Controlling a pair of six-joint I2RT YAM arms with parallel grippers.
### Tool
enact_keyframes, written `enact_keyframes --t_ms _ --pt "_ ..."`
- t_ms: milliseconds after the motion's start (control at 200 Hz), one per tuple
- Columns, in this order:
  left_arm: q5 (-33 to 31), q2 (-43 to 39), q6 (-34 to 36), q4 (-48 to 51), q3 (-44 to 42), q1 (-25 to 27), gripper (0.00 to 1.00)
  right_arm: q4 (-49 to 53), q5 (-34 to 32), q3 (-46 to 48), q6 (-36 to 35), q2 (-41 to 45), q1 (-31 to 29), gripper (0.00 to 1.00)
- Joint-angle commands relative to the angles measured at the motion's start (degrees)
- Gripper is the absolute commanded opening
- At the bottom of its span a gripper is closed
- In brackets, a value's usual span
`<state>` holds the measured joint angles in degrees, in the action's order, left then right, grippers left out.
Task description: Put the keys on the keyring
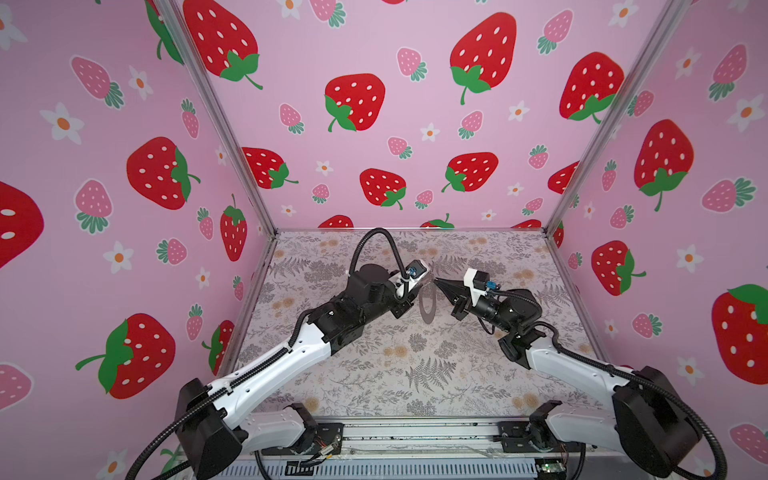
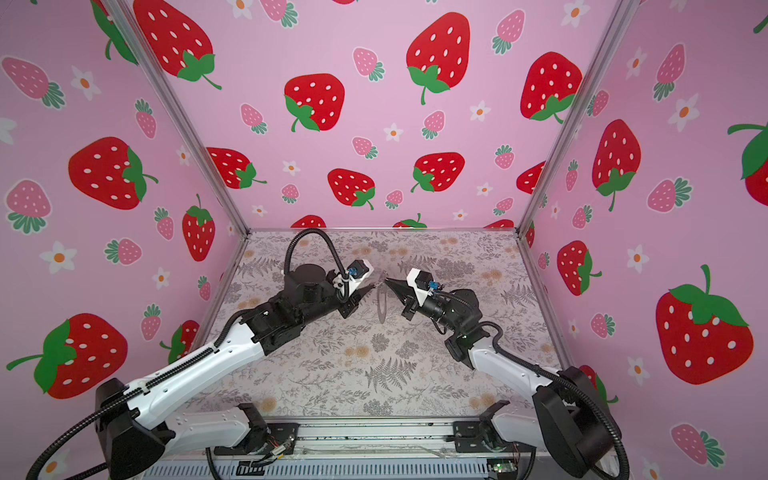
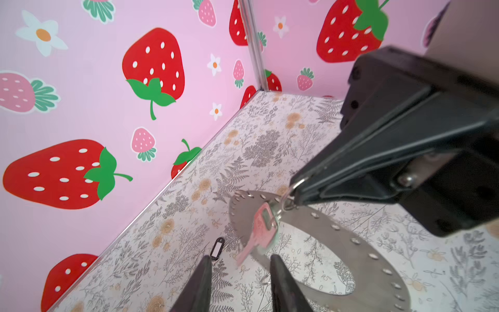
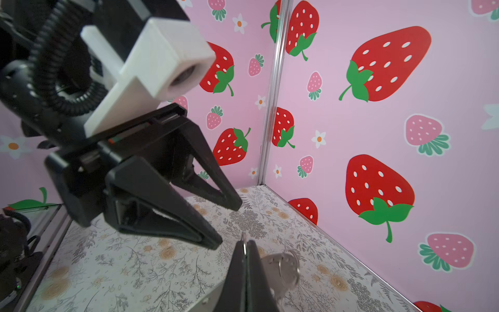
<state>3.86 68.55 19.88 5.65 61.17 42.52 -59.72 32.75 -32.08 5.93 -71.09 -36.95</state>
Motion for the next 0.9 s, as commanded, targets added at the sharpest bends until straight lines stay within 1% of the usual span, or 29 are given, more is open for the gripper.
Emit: enact_keyframes --t_ms 0,75,170,430,730,825,895 --pt "10.8 -0.7 0.2 2.6 0.9 -2.5 0.37 -5.2 5.8 -0.3 -0.4 0.0 0.4 0.0" --pt "15.4 -0.6 0.1 3.2 1.4 -3.7 0.37 -6.1 7.2 -0.3 -0.5 0.2 0.4 0.0" --pt "19.6 0.1 0.2 3.3 2.1 -4.1 0.36 -6.1 8.9 -0.6 -0.5 0.2 0.4 0.0" --pt "26.5 2.5 0.5 3.6 4.0 -4.1 0.34 -5.4 10.2 -1.5 -0.5 0.5 0.3 0.0" --pt "27.4 1.2 1.1 3.2 3.0 -4.1 0.33 -4.9 10.6 -1.5 -1.3 0.8 0.3 0.0" --pt "27.3 1.4 1.1 2.5 3.1 -4.1 0.32 -5.4 12.7 -1.6 -1.0 0.6 0.3 0.0" --pt "27.6 1.7 1.0 1.9 3.1 -4.1 0.29 -5.9 14.3 -1.6 -0.9 0.4 0.3 0.0"
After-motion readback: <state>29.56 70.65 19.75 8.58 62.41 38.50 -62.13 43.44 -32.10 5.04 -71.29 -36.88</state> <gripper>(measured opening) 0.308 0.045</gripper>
